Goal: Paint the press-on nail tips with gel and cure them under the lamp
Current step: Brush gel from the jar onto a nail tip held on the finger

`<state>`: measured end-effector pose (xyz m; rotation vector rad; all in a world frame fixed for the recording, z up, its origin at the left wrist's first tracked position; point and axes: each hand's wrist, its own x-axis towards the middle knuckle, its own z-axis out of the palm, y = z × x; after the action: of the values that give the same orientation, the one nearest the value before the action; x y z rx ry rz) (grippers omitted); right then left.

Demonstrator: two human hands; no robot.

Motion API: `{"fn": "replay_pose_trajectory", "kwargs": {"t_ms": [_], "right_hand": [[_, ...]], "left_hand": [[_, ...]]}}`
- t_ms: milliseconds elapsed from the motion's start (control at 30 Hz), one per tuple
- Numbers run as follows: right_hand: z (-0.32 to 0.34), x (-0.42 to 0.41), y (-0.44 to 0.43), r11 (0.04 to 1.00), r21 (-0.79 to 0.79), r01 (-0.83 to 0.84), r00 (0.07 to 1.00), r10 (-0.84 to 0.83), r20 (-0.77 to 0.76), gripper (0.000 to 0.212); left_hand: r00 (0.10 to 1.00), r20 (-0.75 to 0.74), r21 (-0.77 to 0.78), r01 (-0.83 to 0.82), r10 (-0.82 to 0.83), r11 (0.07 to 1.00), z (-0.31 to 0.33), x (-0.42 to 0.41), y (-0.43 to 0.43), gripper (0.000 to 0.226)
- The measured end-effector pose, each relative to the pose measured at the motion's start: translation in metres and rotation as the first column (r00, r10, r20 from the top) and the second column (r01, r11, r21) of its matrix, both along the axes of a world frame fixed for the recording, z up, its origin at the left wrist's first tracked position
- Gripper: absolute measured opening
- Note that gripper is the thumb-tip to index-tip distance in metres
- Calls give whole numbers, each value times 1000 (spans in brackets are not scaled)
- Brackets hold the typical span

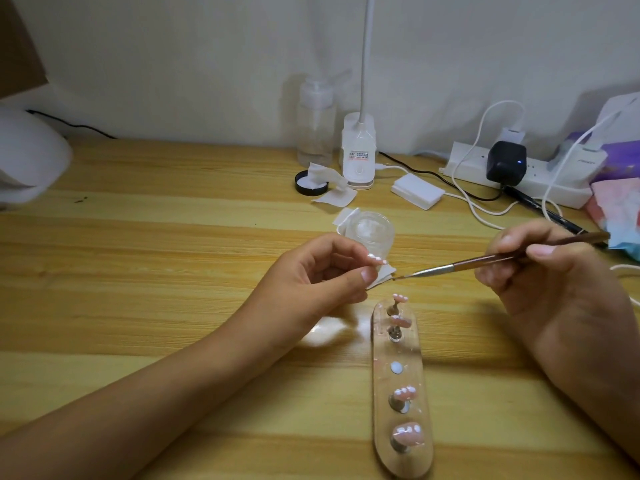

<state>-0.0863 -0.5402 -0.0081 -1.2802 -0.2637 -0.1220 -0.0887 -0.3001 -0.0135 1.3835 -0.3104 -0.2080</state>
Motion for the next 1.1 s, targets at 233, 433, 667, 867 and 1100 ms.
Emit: {"fn": "replay_pose_trajectory", "kwargs": {"t_ms": [233, 433, 667, 867, 1100], "right_hand": [[-1, 1, 0, 1000, -3, 2, 1000, -2, 12, 41], [1, -2, 3, 999, -44, 5, 1000, -4, 22, 38], [2, -5, 5, 997, -82, -3, 1000, 5, 21, 38], [2, -6, 5, 997, -47, -57, 997, 59, 42, 40], [-1, -1, 2, 999, -32, -42, 995, 44, 84, 37]], "left_hand": [[999, 26, 29, 22, -23, 999, -1, 1, 1, 12], [999, 29, 22, 22, -22, 1000, -1, 1, 0, 9], [1000, 20, 24, 22, -23, 999, -1, 1, 0, 10], [1000, 18, 16, 1, -2, 1000, 0, 1, 0, 8], [999, 26, 24, 17, -18, 1000, 1, 0, 1, 11]]}}
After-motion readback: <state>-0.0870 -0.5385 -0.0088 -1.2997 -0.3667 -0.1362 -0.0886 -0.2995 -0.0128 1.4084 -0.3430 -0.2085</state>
